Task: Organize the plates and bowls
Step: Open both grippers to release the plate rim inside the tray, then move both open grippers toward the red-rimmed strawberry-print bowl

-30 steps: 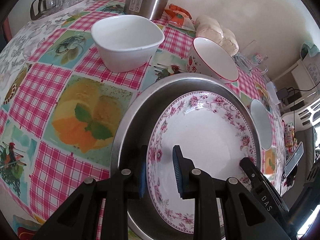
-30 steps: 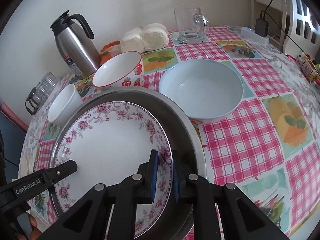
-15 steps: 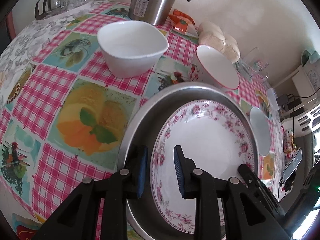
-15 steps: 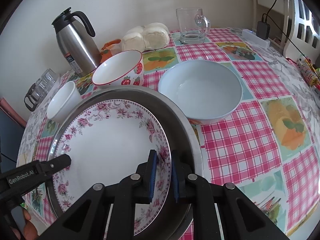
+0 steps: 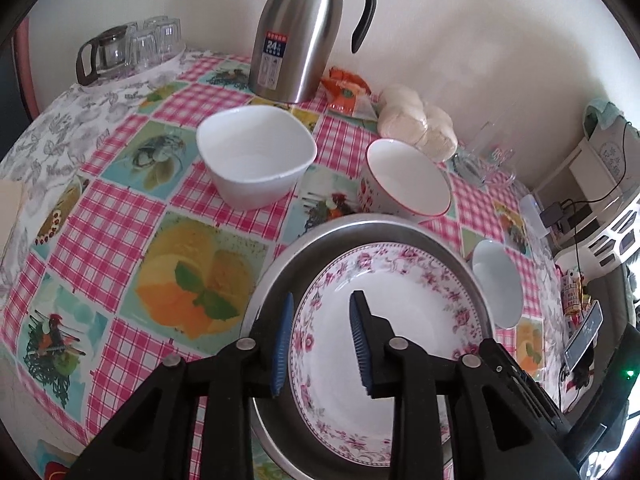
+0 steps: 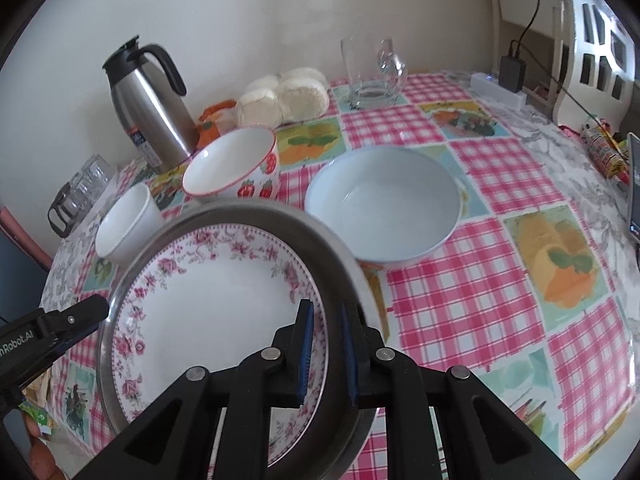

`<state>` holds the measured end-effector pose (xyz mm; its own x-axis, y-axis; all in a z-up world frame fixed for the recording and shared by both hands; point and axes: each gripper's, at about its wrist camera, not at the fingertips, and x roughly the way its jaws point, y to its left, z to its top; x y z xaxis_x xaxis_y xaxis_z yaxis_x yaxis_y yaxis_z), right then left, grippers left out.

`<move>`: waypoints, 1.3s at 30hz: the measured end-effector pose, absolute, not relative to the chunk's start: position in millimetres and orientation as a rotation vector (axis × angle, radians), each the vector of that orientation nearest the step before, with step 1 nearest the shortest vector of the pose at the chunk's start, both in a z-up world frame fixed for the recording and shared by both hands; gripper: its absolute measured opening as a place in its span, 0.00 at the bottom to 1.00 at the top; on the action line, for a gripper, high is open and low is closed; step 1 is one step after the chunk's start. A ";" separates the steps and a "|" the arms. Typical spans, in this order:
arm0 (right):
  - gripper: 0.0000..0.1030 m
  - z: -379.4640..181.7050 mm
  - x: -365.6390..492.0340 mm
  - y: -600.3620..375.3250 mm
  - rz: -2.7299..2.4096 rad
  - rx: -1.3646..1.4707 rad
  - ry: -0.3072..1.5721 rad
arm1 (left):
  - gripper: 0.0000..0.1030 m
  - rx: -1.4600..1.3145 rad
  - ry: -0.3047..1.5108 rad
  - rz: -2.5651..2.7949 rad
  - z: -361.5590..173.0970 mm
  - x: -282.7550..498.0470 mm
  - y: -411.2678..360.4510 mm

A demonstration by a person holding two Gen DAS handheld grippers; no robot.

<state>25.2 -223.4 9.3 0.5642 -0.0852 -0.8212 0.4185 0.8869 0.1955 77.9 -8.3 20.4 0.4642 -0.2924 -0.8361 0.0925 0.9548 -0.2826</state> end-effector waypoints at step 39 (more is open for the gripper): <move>1.00 17.1 21.7 -222.9 -0.341 0.273 0.902 | 0.93 -0.052 1.071 -0.006 12.6 77.8 -9.2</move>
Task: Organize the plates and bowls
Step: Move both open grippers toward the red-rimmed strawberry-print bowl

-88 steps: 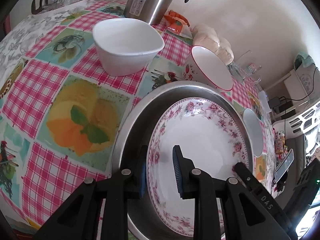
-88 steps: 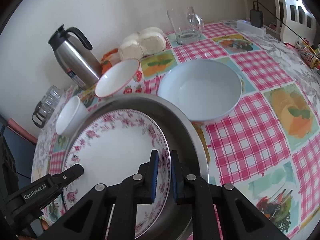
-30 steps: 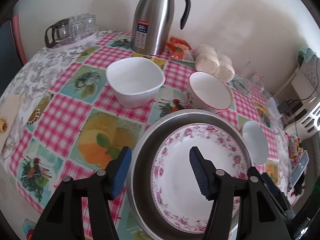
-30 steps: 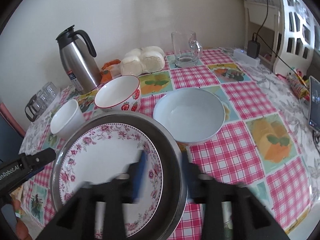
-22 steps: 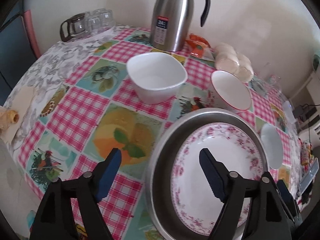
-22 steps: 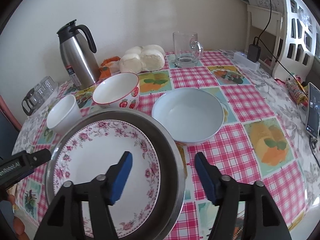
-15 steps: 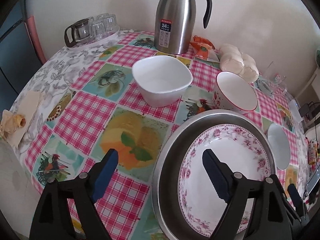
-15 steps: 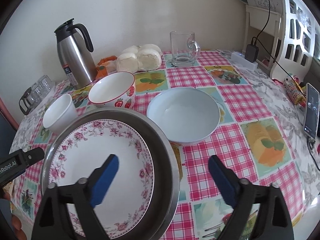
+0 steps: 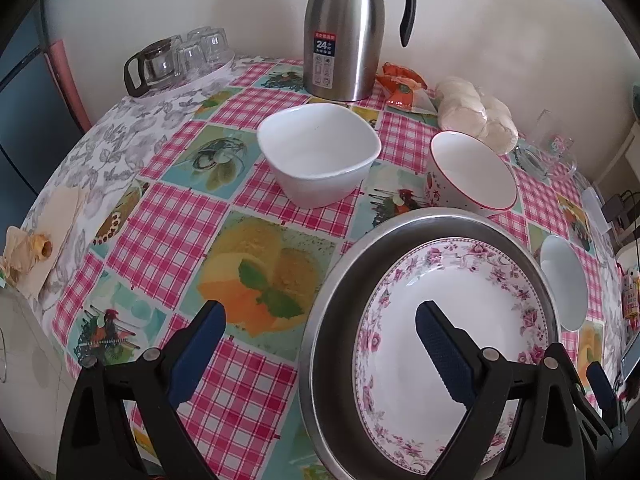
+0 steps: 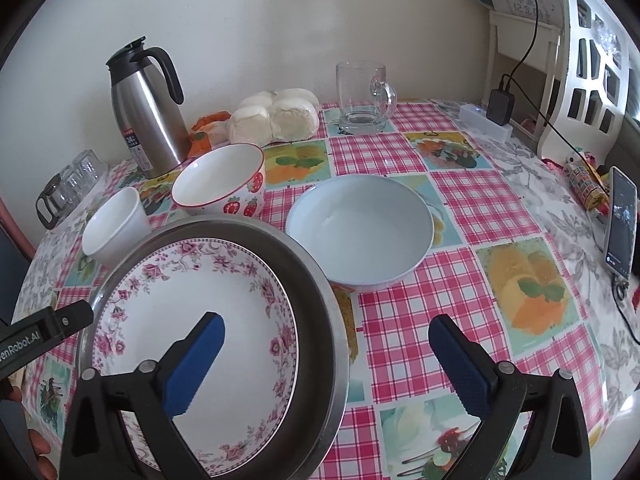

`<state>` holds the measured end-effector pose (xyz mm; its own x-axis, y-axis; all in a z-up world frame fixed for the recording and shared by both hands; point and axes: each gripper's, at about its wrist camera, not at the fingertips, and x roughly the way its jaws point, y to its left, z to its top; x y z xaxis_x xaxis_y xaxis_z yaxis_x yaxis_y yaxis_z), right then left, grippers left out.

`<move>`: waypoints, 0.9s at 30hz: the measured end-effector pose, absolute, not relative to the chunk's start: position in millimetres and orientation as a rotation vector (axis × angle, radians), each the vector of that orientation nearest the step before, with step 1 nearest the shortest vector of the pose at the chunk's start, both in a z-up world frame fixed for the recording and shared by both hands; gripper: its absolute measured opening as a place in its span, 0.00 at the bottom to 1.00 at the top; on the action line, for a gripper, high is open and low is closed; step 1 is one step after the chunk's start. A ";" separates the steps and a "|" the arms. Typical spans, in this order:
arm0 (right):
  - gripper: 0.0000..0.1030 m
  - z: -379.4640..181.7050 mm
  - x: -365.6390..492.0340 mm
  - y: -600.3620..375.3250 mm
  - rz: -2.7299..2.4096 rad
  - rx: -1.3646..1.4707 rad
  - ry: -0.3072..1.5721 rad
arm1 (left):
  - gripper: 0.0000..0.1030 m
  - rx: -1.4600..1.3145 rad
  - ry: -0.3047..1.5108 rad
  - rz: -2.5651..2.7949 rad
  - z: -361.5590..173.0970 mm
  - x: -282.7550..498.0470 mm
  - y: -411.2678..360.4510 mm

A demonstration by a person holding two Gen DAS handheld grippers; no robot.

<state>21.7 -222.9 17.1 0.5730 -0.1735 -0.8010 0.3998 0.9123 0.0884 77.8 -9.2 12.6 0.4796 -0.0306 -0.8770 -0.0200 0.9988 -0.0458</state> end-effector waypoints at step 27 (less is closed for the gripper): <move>1.00 43.7 47.2 -253.2 -0.389 0.352 0.851 | 0.94 -0.146 0.973 -0.065 29.1 127.1 -27.4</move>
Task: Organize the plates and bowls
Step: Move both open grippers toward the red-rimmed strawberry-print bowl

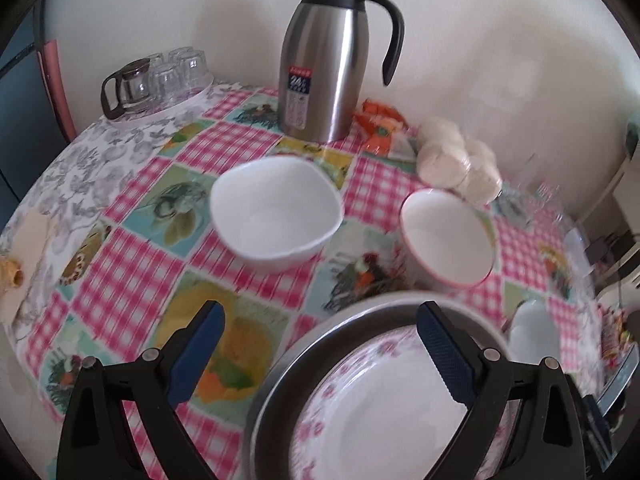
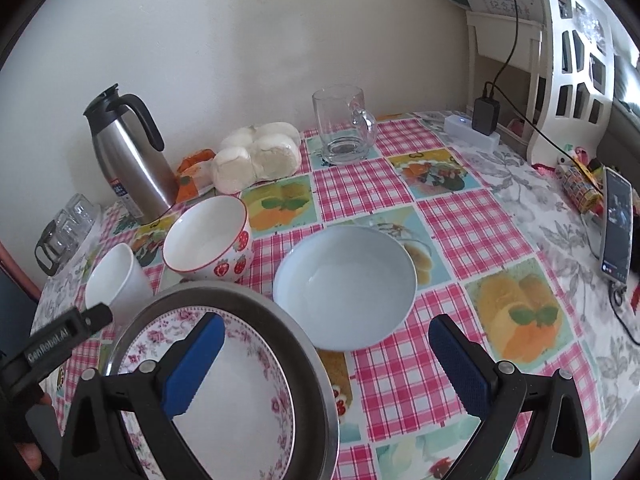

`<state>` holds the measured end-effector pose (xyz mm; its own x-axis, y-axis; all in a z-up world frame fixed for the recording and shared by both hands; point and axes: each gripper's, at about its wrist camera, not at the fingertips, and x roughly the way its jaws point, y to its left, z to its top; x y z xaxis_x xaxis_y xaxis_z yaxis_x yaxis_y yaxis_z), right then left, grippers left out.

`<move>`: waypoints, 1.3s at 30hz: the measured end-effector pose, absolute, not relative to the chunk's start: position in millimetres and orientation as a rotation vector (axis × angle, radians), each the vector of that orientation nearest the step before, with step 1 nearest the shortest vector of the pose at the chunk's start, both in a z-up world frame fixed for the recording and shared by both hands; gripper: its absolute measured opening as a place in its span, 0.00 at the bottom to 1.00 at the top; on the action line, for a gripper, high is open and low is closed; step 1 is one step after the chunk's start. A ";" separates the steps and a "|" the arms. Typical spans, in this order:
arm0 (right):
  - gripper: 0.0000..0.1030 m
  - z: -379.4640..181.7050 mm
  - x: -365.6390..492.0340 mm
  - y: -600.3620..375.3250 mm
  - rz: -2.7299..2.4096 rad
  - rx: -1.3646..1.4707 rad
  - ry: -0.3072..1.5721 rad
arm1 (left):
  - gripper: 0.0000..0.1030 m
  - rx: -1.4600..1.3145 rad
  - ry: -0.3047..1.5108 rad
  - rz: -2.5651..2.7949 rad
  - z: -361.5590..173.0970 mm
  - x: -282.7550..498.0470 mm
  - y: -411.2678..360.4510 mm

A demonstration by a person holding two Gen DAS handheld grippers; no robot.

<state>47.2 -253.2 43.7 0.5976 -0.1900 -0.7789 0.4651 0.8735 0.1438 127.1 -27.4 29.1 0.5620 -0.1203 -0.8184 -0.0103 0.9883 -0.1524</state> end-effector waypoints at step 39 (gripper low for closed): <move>1.00 48.0 167.9 -277.2 -0.331 0.267 0.972 | 0.94 -0.151 0.962 -0.236 22.4 201.0 -62.7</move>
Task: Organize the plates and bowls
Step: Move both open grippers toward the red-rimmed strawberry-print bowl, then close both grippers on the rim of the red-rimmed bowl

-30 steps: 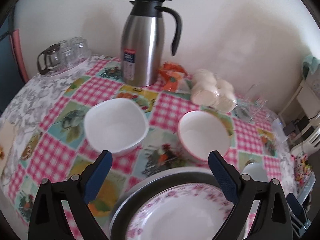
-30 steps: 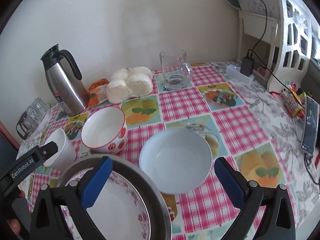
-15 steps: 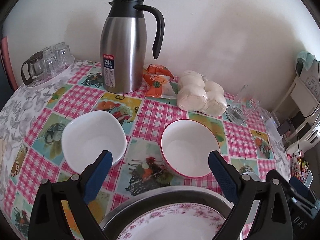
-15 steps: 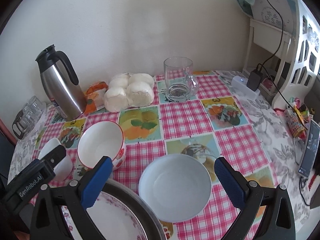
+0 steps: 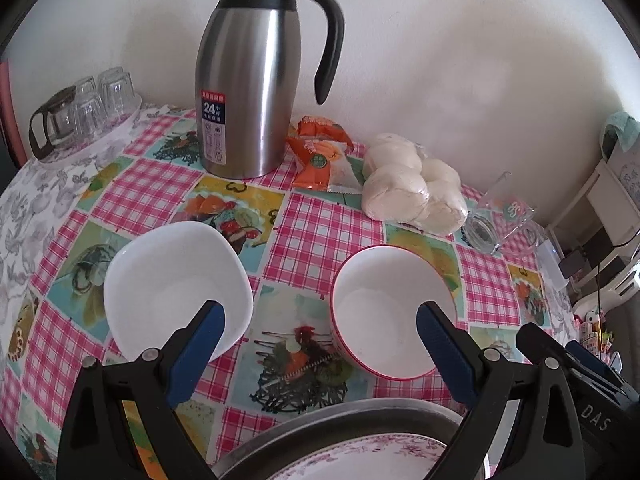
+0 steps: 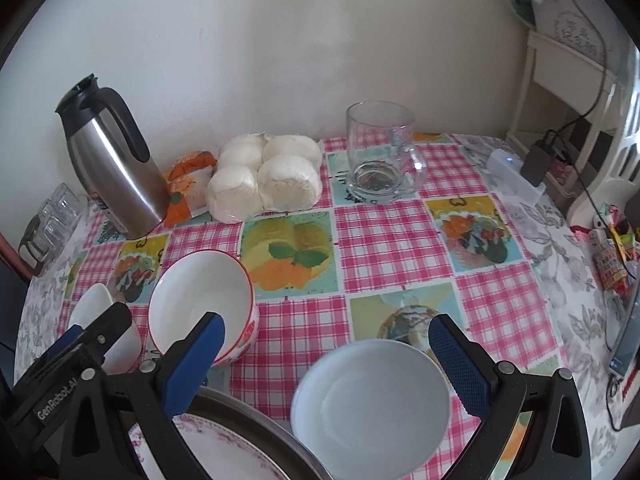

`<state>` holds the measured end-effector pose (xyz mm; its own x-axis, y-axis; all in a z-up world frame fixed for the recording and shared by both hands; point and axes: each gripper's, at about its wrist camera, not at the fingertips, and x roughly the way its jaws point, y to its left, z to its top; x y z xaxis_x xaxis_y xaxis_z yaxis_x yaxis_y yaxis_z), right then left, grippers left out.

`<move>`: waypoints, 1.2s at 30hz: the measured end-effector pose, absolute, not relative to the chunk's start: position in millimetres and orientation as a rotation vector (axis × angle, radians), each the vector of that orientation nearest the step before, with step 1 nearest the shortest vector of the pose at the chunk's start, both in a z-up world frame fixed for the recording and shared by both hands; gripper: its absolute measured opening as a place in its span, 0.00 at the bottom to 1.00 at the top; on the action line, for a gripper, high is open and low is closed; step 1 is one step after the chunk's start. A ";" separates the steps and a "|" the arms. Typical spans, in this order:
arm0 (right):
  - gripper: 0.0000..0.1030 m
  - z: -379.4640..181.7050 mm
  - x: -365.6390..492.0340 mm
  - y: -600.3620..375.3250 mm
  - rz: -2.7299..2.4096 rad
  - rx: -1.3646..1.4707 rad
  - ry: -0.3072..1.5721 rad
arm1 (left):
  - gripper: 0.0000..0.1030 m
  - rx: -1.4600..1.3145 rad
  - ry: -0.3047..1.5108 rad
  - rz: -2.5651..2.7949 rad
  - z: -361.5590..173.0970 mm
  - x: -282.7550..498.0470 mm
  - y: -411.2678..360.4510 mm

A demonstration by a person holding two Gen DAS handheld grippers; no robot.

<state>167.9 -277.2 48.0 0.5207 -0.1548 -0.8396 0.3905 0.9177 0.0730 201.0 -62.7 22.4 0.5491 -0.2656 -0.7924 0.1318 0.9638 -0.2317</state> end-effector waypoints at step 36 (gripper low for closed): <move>0.38 -18.9 225.9 -257.6 -0.198 0.261 1.115 | 0.36 -0.159 1.079 -0.314 -17.0 224.1 -95.1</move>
<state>225.9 -257.6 -18.9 0.4275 -0.0266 -0.9036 0.2867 0.9520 0.1076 224.1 -95.1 -17.0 0.4340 -0.3276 -0.8393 0.1737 0.9445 -0.2788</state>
